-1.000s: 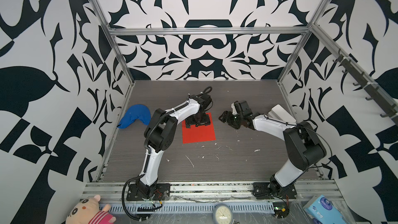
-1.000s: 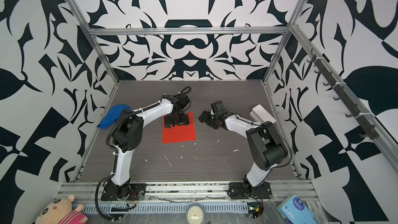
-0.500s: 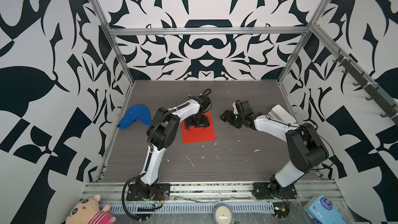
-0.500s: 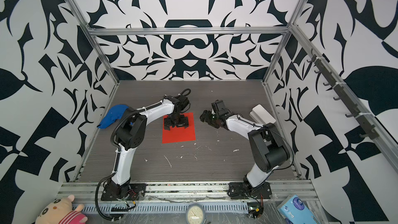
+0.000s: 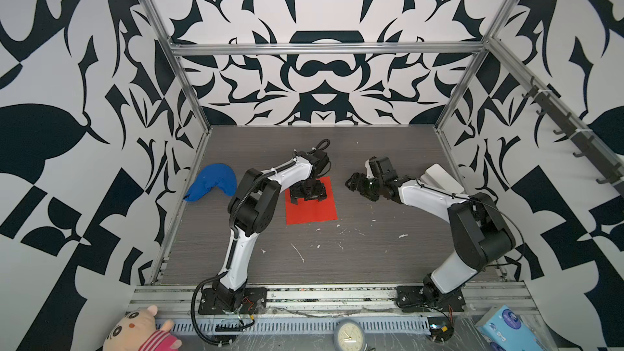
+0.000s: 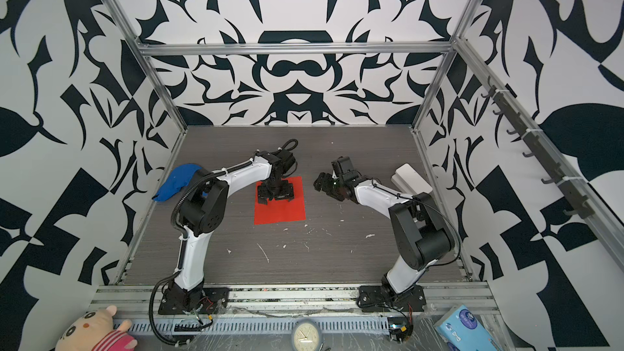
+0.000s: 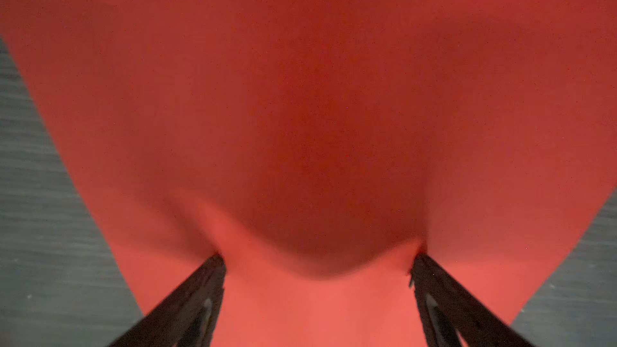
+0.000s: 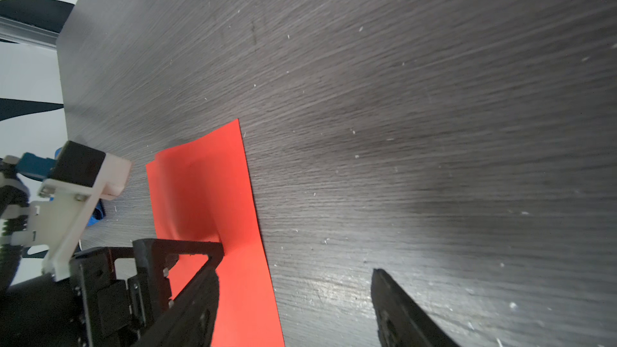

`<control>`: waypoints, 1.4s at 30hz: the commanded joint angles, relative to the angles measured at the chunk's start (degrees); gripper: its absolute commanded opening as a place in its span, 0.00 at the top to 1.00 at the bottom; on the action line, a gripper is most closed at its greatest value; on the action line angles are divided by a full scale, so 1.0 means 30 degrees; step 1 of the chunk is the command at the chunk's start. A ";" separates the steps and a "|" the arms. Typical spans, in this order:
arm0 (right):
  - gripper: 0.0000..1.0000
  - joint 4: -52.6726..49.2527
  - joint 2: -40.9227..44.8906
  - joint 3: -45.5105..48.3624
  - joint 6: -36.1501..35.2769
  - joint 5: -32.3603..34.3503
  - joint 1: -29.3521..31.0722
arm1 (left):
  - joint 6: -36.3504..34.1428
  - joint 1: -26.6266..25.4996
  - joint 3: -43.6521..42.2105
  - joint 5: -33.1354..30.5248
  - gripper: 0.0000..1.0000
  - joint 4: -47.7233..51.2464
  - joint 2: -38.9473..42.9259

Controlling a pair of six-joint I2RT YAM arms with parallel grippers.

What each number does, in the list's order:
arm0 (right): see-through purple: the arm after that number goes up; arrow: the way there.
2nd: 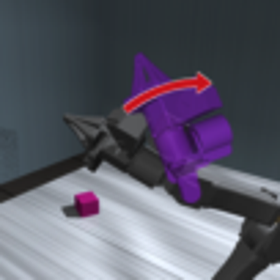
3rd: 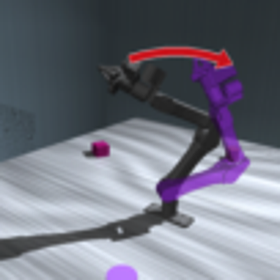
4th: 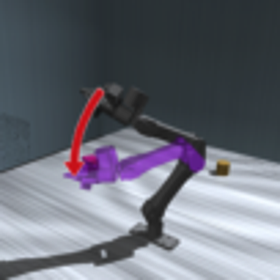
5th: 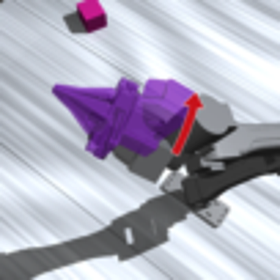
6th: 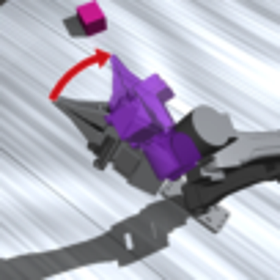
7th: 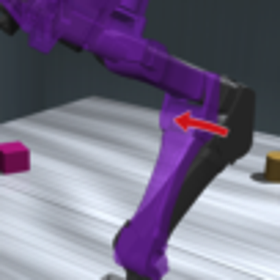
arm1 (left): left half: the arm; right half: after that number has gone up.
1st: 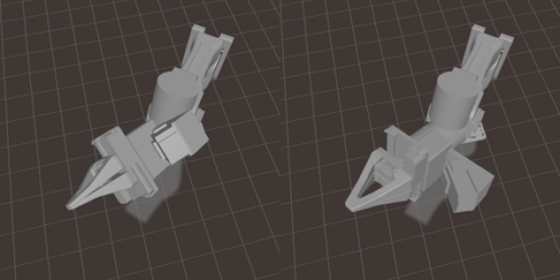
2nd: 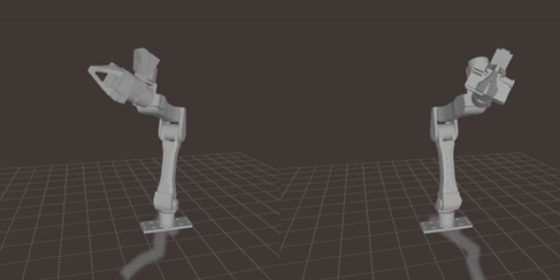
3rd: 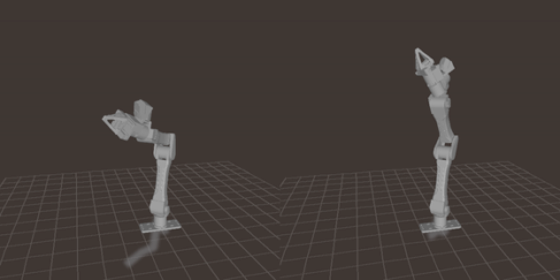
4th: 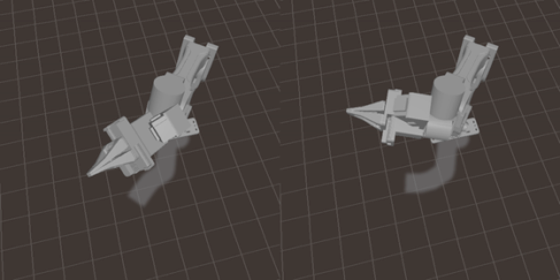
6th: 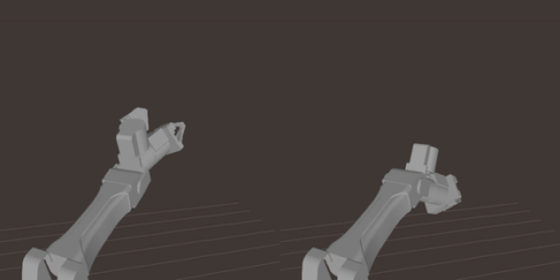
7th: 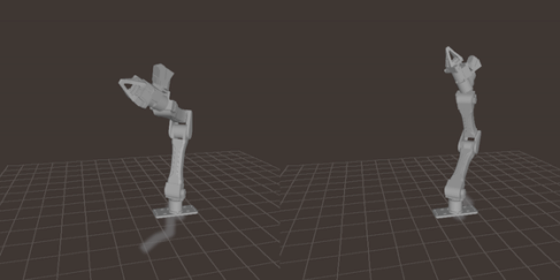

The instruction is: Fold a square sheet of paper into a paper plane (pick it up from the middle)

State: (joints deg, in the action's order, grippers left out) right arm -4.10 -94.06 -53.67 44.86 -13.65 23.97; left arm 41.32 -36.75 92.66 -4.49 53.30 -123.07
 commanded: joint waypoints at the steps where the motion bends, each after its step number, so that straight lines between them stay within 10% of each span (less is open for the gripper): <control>1: 0.25 -0.0070 0.0145 -0.0098 -0.0071 0.0256 -0.0049 | 0.0084 0.0005 -0.1407 0.0319 0.10 0.0869 -0.1052; 9: 0.25 -0.0070 -0.0247 -0.0347 -0.0071 -0.0020 -0.0020 | -0.0056 0.0352 -0.1948 0.1598 0.14 -0.0522 -0.0021; 31: 0.25 -0.0063 0.0168 -0.0573 -0.0051 0.0299 0.0272 | 0.0412 0.2210 -0.6481 0.8845 0.78 -0.9078 0.6724; 42: 0.24 0.0504 0.0874 -0.0836 -0.2402 -0.1953 -0.0233 | 0.2292 0.2326 -0.7981 1.1565 0.77 -1.3363 0.5913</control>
State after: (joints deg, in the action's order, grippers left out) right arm -3.68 -91.72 -53.87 41.80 -15.20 23.68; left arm 46.72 -30.15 70.08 28.42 15.27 -102.72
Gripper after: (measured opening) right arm 0.758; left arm 0.230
